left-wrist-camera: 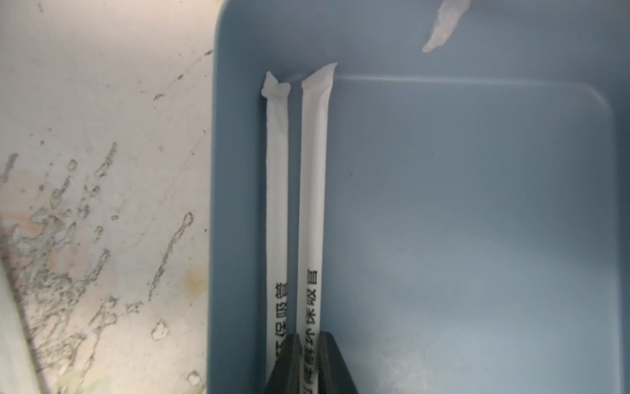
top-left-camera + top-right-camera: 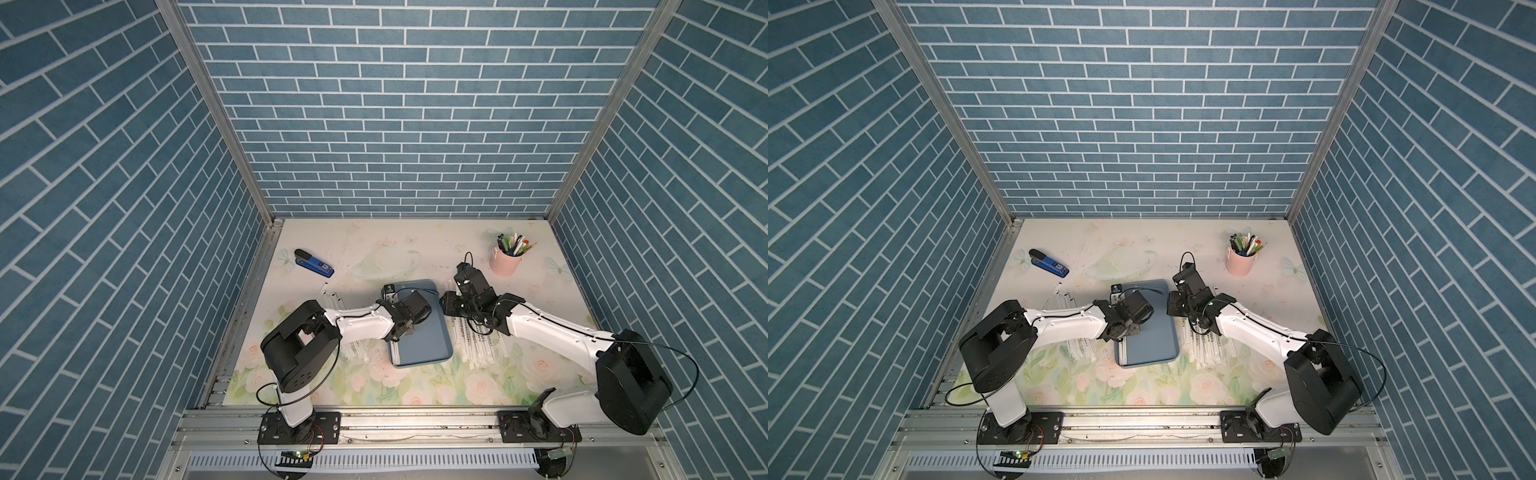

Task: Put the straws into the storage box
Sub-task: Place the straw in the storage box, then pick up the straw from the center of the board.

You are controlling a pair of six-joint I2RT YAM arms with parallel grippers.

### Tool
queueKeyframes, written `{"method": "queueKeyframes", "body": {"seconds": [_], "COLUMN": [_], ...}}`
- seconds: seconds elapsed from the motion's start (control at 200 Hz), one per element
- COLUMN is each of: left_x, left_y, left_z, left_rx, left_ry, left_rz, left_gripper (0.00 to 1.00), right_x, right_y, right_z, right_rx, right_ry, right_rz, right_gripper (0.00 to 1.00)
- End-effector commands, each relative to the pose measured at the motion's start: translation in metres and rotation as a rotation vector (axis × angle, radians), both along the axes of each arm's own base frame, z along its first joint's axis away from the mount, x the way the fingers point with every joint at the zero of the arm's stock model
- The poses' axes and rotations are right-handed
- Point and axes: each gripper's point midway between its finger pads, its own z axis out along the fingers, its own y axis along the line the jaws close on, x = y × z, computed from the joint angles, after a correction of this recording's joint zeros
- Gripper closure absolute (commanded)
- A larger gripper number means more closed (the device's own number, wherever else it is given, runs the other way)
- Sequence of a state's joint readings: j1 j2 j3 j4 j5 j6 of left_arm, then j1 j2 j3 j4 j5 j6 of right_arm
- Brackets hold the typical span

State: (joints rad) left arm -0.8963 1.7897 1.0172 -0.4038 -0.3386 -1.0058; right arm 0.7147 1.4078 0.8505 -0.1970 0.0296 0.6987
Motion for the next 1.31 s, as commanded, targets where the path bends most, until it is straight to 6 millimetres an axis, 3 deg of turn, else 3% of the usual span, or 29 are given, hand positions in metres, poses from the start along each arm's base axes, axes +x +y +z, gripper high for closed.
{"method": "queueKeyframes", "body": {"seconds": [0.0,0.09,0.18,0.425,0.52,0.645,0.92,1.09,1.3], "left_x": [0.004,0.007,0.013,0.028,0.032,0.033,0.026,0.02,0.021], "left_y": [0.005,0.003,-0.002,-0.006,0.007,0.038,0.081,0.081,0.075], "left_z": [0.011,0.021,0.041,0.112,0.146,0.176,0.168,0.149,0.14], "left_rx": [0.014,0.004,-0.019,-0.086,-0.071,-0.045,-0.064,-0.075,-0.098], "left_ry": [-0.018,-0.034,-0.07,-0.232,-0.333,-0.464,-0.527,-0.484,-0.464], "left_rz": [0.007,0.0,-0.01,-0.048,-0.048,-0.034,0.004,0.0,-0.006], "left_gripper": [0.82,0.8,0.74,0.42,0.28,0.16,0.15,0.17,0.18], "right_x": [-0.001,0.0,0.004,-0.001,-0.009,-0.018,-0.018,-0.015,-0.014], "right_y": [-0.003,-0.008,-0.025,-0.111,-0.143,-0.162,-0.162,-0.165,-0.174], "right_z": [0.005,0.005,0.003,-0.02,-0.031,-0.044,-0.068,-0.083,-0.101], "right_rx": [-0.009,-0.038,-0.092,-0.278,-0.354,-0.43,-0.451,-0.45,-0.448], "right_ry": [-0.022,-0.027,-0.018,0.087,0.145,0.191,0.245,0.271,0.305], "right_rz": [0.017,0.028,0.021,-0.053,-0.085,-0.087,-0.054,-0.061,-0.088], "right_gripper": [0.64,0.64,0.65,0.65,0.63,0.61,0.62,0.65,0.7]}}
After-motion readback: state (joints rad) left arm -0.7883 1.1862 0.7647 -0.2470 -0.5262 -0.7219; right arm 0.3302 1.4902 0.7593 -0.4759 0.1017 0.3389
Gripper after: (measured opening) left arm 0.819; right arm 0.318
